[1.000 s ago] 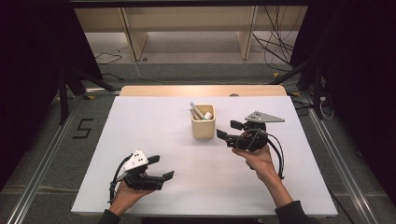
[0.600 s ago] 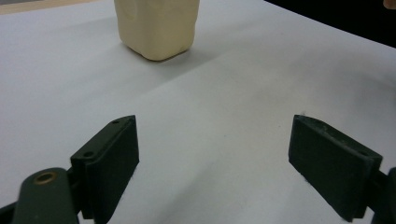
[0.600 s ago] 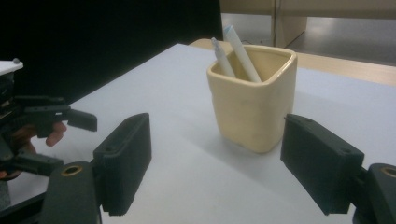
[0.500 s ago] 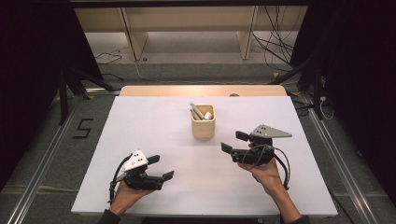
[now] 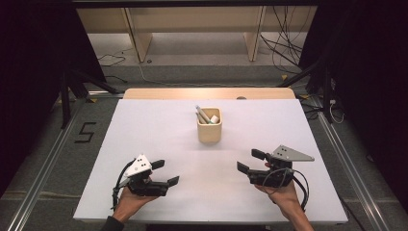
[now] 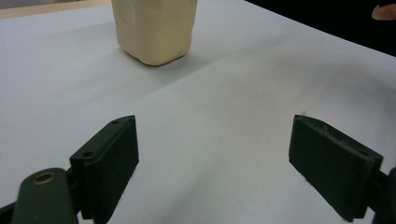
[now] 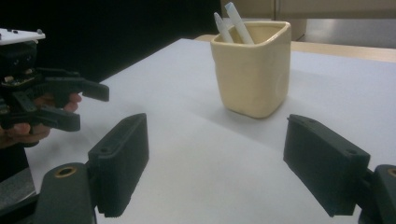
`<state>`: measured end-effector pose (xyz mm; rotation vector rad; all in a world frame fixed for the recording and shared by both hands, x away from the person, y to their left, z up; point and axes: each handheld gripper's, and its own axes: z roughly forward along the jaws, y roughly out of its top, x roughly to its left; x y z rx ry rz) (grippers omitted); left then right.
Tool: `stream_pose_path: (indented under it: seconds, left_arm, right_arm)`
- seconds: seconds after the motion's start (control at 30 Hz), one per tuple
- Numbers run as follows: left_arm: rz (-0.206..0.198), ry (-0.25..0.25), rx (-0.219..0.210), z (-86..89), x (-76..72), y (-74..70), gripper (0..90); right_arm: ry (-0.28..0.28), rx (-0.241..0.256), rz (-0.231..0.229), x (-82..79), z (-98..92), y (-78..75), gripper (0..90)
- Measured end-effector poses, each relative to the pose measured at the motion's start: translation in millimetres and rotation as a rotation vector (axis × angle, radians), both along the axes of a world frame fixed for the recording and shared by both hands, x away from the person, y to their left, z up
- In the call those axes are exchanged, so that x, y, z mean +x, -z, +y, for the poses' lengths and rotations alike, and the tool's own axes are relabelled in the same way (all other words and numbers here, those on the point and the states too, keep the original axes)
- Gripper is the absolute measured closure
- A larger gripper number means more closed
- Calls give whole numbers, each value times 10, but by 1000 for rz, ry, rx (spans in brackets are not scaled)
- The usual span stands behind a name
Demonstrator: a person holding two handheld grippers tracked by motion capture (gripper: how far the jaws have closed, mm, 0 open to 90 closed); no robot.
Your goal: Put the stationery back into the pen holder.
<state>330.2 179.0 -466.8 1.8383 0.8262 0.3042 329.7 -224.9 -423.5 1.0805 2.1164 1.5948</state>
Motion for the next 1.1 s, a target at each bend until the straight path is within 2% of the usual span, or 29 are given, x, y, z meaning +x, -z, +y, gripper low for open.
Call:
stream_pose_path:
  seconds: [0.3,0.67,1.1]
  left_arm:
    - [-7,3,-12,30,-9,-9,155]
    - [-11,12,-17,42,-34,-19,155]
    - [-8,20,-13,26,-43,-7,155]
  right_arm:
    - [13,22,-2,-151,-113,130,217]
    - [18,-9,-9,-261,-138,307,208]
    - [33,-4,-5,-307,-182,362,202]
